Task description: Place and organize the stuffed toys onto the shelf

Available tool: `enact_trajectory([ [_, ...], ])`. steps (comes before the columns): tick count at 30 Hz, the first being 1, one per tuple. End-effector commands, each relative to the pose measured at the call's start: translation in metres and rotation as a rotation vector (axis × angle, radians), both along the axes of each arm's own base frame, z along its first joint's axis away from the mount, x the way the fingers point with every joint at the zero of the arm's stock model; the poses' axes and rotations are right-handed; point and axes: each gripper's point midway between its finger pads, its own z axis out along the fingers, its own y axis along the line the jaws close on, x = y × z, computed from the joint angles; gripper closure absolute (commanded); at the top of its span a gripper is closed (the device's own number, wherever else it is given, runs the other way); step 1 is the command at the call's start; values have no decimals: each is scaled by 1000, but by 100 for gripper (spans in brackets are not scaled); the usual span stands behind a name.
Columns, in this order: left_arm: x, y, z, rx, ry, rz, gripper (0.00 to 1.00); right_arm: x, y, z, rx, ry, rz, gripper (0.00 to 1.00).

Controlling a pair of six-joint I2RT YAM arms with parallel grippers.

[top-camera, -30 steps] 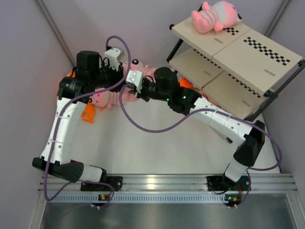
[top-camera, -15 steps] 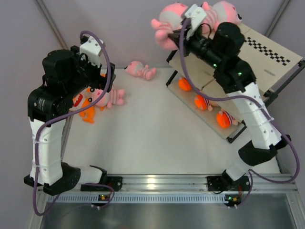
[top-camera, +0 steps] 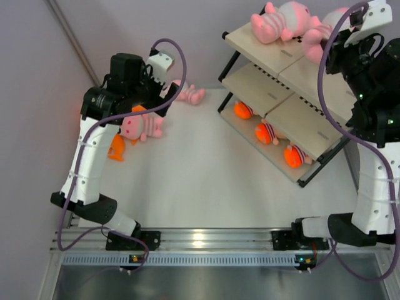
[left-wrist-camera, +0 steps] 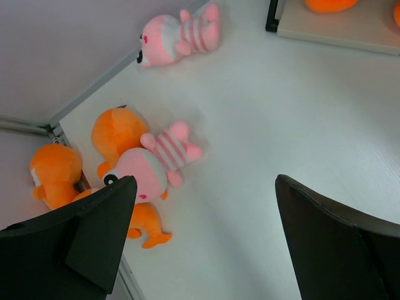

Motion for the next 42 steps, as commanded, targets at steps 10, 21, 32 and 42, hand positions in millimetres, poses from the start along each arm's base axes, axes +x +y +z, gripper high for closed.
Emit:
enact_trajectory([
  [10,-1,-19,-22,-4,75,-95,2,74,-27,-60,51,151,234,100],
  [21,-3,-19,-26,-9,87,-92,2,85,-2,-74,53,196,477,100],
  [32,13,-22,-55,33,139,-84,2,70,-7,-58,101,166,401,55],
  [42,134,-31,-151,152,132,114,7,24,-2,-32,20,47,369,4],
])
